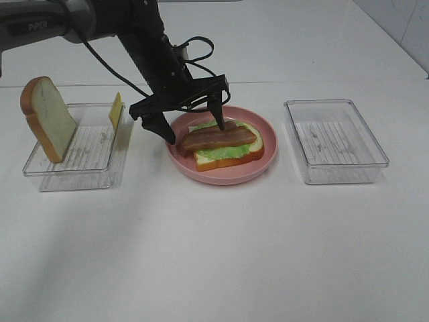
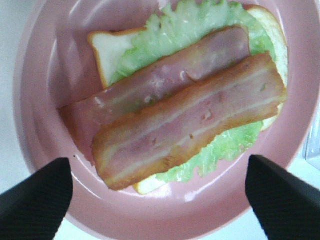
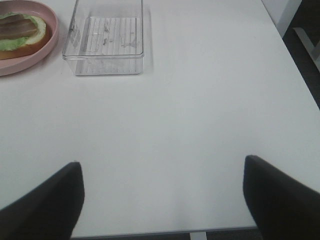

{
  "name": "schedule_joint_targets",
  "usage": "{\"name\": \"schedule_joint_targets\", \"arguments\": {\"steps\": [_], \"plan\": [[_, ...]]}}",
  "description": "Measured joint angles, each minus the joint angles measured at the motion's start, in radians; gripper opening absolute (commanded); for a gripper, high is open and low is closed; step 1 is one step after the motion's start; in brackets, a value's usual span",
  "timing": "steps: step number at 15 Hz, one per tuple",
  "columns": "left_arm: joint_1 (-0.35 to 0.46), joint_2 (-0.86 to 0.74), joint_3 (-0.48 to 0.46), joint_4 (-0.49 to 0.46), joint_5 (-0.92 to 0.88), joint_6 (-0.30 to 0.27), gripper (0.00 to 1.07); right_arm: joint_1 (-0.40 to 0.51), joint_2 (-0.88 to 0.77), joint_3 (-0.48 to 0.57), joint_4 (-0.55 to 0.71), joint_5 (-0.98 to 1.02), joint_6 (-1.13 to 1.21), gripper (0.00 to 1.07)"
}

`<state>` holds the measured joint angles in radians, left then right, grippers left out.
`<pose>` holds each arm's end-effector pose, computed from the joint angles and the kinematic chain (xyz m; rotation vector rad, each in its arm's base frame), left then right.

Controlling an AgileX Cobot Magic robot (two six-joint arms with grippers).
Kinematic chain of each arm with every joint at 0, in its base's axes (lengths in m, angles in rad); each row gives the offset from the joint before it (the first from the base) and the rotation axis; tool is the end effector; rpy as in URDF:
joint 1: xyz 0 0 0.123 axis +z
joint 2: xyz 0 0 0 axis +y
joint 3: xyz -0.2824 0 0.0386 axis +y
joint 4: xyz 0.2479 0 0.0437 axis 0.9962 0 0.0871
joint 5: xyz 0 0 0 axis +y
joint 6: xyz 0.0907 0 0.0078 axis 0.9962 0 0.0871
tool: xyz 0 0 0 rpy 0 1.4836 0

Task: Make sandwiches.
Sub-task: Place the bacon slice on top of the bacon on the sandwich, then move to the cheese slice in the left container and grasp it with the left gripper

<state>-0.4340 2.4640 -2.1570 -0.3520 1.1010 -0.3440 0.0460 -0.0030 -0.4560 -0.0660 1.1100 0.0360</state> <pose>0.4575 -0.2429 0.1533 -0.0462 2.9781 -0.6057 -0.0026 -0.0055 0.2612 -0.0072 2.1328 -0.0321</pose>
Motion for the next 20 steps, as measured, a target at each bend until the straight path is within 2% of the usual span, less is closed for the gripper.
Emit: {"name": "schedule_joint_targets", "arguments": {"steps": [2, 5, 7, 9, 12, 13, 16, 17, 20], "plan": [[0.0, -0.001, -0.057, 0.01, 0.05, 0.016, 0.93, 0.0, 0.0, 0.0, 0.0, 0.0, 0.0, 0.85], [-0.001, -0.008, -0.213, 0.083, 0.104, 0.02, 0.93, 0.0, 0.0, 0.0, 0.0, 0.0, 0.0, 0.85], [-0.001, -0.031, -0.236, 0.105, 0.106, 0.025, 0.93, 0.0, 0.0, 0.0, 0.0, 0.0, 0.0, 0.85], [-0.001, -0.083, -0.238, 0.128, 0.108, 0.059, 0.93, 0.0, 0.0, 0.0, 0.0, 0.0, 0.0, 0.85], [-0.001, -0.14, -0.237, 0.215, 0.11, 0.068, 0.93, 0.0, 0.0, 0.0, 0.001, 0.0, 0.0, 0.85], [0.008, -0.2, -0.202, 0.288, 0.11, 0.079, 0.93, 0.0, 0.0, 0.0, 0.001, 0.0, 0.0, 0.85], [0.043, -0.267, -0.115, 0.295, 0.111, 0.086, 0.93, 0.0, 0.0, 0.0, 0.001, 0.0, 0.0, 0.85], [0.091, -0.303, -0.027, 0.303, 0.113, 0.087, 0.93, 0.0, 0.0, 0.0, 0.001, 0.0, 0.0, 0.85], [0.131, -0.309, 0.053, 0.316, 0.117, 0.087, 0.93, 0.0, 0.0, 0.0, 0.003, 0.0, 0.0, 0.85]]}}
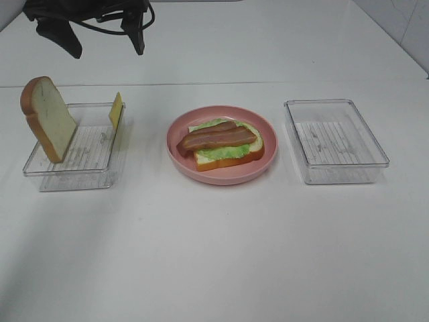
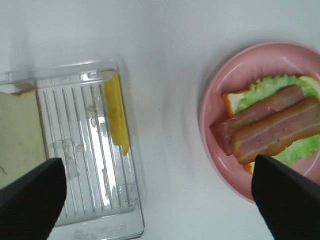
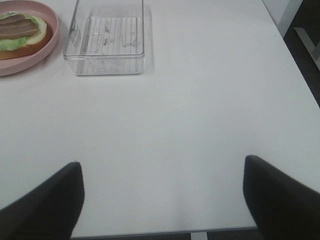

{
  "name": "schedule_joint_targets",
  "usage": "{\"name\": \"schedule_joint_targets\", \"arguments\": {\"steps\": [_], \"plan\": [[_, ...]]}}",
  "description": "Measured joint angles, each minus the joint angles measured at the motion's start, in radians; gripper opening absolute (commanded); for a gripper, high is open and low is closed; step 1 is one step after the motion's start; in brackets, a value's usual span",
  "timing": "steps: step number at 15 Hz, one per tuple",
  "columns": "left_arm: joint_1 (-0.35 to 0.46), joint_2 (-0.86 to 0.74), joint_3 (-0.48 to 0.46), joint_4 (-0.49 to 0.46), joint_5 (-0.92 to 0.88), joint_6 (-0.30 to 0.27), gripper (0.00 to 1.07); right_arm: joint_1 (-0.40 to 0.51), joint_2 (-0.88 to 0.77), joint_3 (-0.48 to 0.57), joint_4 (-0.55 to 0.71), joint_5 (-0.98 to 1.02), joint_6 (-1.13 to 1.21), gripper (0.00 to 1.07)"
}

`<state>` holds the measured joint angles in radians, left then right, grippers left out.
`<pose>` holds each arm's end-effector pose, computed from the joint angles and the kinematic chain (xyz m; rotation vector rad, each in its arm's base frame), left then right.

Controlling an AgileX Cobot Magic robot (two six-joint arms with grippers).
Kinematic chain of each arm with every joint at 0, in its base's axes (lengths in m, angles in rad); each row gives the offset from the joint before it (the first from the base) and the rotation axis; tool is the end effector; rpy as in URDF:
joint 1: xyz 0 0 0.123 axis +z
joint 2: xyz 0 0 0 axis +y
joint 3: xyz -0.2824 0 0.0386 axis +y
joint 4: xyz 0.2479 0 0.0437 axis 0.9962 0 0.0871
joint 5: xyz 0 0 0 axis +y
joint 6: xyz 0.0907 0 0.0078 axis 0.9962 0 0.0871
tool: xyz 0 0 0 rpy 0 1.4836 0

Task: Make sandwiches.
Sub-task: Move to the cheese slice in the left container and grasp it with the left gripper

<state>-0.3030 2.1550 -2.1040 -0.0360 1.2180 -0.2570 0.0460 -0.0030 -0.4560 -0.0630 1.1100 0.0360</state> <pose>0.4497 -0.1438 0.2841 0.0557 2.7703 -0.1991 -0.0026 -0.0053 0.2611 -0.0074 2.1329 -0.0284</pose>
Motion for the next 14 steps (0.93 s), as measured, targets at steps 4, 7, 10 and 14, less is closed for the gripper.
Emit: {"name": "schedule_joint_targets", "arguments": {"steps": [4, 7, 10, 14], "plan": [[0.034, 0.026, 0.036, 0.022, 0.003, -0.008, 0.93, 0.0, 0.0, 0.0, 0.0, 0.0, 0.0, 0.85], [0.055, 0.091, 0.039, 0.023, 0.003, -0.021, 0.93, 0.0, 0.0, 0.0, 0.001, 0.0, 0.0, 0.85], [0.055, 0.139, 0.039, 0.02, -0.018, -0.055, 0.92, 0.0, 0.0, 0.0, 0.001, 0.0, 0.0, 0.85], [0.055, 0.192, 0.039, 0.018, -0.058, -0.064, 0.91, 0.0, 0.0, 0.0, 0.001, 0.0, 0.0, 0.85]]}}
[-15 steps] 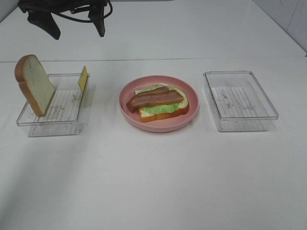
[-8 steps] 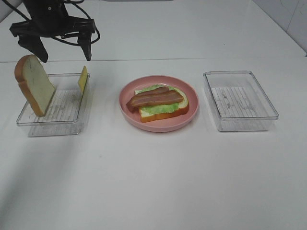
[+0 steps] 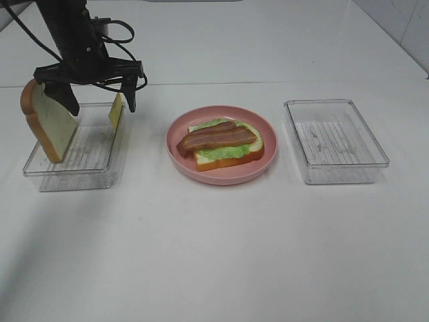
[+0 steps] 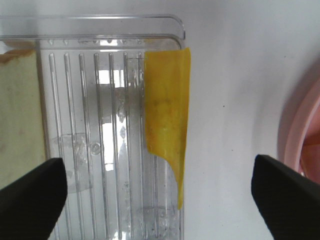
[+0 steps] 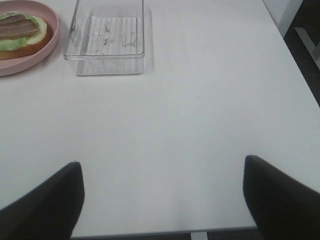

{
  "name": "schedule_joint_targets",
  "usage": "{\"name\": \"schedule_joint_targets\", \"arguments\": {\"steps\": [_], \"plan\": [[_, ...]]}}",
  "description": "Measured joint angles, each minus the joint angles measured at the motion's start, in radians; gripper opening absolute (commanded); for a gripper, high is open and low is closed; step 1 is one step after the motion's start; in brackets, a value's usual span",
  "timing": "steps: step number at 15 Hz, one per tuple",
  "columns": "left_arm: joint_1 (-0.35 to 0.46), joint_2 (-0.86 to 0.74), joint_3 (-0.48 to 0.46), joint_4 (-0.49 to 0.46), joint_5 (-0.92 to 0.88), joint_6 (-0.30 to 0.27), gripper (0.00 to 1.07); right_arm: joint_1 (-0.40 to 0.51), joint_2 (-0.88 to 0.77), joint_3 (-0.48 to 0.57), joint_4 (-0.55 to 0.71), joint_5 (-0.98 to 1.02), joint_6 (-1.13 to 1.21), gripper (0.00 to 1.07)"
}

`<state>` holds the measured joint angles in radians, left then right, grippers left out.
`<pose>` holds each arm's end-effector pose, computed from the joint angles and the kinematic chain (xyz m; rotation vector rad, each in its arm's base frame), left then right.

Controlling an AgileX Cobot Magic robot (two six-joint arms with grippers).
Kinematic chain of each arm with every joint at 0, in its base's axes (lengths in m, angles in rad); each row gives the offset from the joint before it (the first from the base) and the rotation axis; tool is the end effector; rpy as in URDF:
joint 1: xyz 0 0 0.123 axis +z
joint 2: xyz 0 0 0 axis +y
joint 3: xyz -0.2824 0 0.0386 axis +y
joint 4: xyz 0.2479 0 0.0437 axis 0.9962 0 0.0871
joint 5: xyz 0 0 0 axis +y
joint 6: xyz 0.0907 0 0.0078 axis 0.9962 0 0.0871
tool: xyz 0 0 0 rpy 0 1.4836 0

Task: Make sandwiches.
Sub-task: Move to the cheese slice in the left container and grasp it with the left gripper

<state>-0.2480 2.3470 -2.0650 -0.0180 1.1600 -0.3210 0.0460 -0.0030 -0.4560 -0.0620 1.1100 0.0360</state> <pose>0.4795 -0.1230 0.1815 -0.1151 2.9347 -0.1137 -0.0026 -0.0052 0.2611 -0.0074 2.1330 -0.0272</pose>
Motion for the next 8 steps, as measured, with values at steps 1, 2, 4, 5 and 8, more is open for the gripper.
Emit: {"name": "schedule_joint_targets", "arguments": {"steps": [1, 2, 4, 5, 8], "plan": [[0.0, 0.013, 0.0, -0.006, -0.028, 0.0, 0.91, 0.0, 0.0, 0.0, 0.0, 0.0, 0.0, 0.85], [0.0, 0.018, 0.0, -0.01, -0.035, -0.001, 0.91, 0.0, 0.0, 0.0, 0.0, 0.0, 0.0, 0.85], [0.0, 0.036, 0.0, -0.025, -0.049, -0.001, 0.91, 0.0, 0.0, 0.0, 0.0, 0.0, 0.0, 0.85], [0.0, 0.046, 0.0, -0.032, -0.067, -0.001, 0.88, 0.0, 0.0, 0.0, 0.0, 0.0, 0.0, 0.85], [0.0, 0.05, 0.0, -0.041, -0.093, -0.005, 0.76, 0.0, 0.0, 0.0, 0.0, 0.0, 0.0, 0.85]]}}
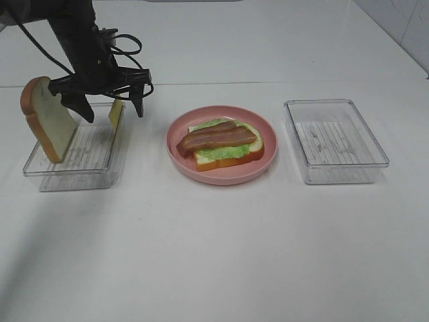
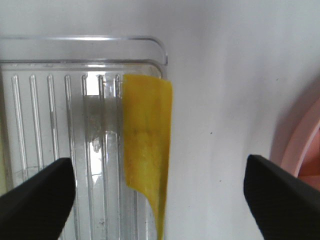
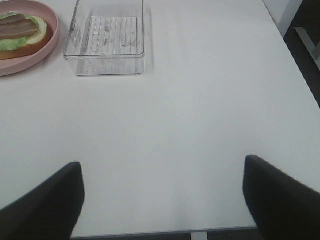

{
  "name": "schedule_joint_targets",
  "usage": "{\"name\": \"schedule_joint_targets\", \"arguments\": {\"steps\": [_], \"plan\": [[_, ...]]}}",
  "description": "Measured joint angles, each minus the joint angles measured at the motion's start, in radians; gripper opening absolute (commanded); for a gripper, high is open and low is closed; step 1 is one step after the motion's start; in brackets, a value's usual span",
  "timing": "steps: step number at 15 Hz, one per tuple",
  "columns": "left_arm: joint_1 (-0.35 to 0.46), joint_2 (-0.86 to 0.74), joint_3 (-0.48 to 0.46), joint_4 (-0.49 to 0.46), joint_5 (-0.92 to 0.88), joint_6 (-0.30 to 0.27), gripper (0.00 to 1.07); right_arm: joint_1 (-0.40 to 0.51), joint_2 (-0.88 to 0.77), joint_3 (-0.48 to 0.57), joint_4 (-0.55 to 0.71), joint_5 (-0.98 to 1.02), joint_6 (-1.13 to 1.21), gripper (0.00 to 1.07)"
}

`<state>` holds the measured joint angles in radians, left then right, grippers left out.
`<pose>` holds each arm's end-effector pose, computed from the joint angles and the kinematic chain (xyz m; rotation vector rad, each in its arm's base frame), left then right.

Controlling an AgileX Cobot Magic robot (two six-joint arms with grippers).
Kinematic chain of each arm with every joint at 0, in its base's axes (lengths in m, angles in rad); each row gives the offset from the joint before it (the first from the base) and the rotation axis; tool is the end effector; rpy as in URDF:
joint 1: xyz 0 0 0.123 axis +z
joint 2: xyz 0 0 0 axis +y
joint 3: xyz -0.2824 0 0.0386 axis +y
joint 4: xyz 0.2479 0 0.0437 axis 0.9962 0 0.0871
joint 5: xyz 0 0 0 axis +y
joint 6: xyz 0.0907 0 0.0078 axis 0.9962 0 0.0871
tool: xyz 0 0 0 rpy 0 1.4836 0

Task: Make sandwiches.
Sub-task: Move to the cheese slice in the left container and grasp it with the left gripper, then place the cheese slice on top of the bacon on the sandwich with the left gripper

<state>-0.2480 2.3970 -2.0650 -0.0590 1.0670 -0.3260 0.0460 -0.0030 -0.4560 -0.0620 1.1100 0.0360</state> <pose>0.4890 -0.1287 0.1586 -0.1447 2.8996 -0.1841 -0.0026 -0.0052 0.2611 -0.0074 2.1330 -0.0272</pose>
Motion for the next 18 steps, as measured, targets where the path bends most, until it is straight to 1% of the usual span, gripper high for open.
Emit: {"name": "schedule_joint_targets", "arguments": {"steps": [1, 3, 4, 5, 6, 8, 9, 15, 18], "plan": [[0.0, 0.0, 0.0, -0.002, -0.006, -0.011, 0.71, 0.0, 0.0, 0.0, 0.0, 0.0, 0.0, 0.85], [0.0, 0.0, 0.0, -0.004, -0.013, -0.035, 0.54, 0.0, 0.0, 0.0, 0.0, 0.0, 0.0, 0.85], [0.0, 0.0, 0.0, -0.004, -0.016, -0.04, 0.49, 0.0, 0.0, 0.0, 0.0, 0.0, 0.0, 0.85], [0.0, 0.0, 0.0, -0.004, -0.017, -0.041, 0.36, 0.0, 0.0, 0.0, 0.0, 0.0, 0.0, 0.85], [0.0, 0.0, 0.0, -0.005, -0.017, -0.041, 0.19, 0.0, 0.0, 0.0, 0.0, 0.0, 0.0, 0.85], [0.0, 0.0, 0.0, -0.005, -0.014, -0.041, 0.03, 0.0, 0.0, 0.0, 0.0, 0.0, 0.0, 0.85], [0.0, 0.0, 0.0, -0.005, -0.009, -0.041, 0.0, 0.0, 0.0, 0.0, 0.0, 0.0, 0.0, 0.85], [0.0, -0.021, 0.0, -0.005, 0.0, -0.044, 0.0, 0.0, 0.0, 0.0, 0.0, 0.0, 0.0, 0.85], [-0.003, -0.03, -0.064, -0.017, 0.047, -0.044, 0.0, 0.0, 0.0, 0.0, 0.0, 0.0, 0.0, 0.85]]}}
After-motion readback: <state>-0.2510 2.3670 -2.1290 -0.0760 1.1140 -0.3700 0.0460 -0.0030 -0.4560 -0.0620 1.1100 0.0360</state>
